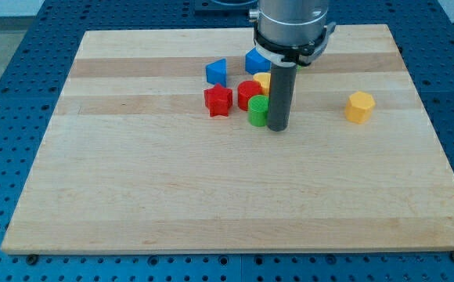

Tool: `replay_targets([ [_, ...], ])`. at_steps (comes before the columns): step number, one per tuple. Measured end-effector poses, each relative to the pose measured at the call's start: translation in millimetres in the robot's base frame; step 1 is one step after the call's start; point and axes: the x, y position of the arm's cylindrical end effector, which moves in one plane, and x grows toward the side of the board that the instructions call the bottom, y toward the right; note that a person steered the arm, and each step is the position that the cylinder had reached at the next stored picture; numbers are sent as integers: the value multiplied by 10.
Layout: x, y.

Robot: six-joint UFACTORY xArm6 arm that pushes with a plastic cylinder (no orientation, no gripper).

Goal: Put red circle in between blue blocks

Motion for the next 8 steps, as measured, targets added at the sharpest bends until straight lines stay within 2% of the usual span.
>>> replay_targets([
  [2, 32, -1076],
  [3, -167, -1225],
  [4, -354, -818],
  [5, -357, -615],
  [8, -173, -653],
])
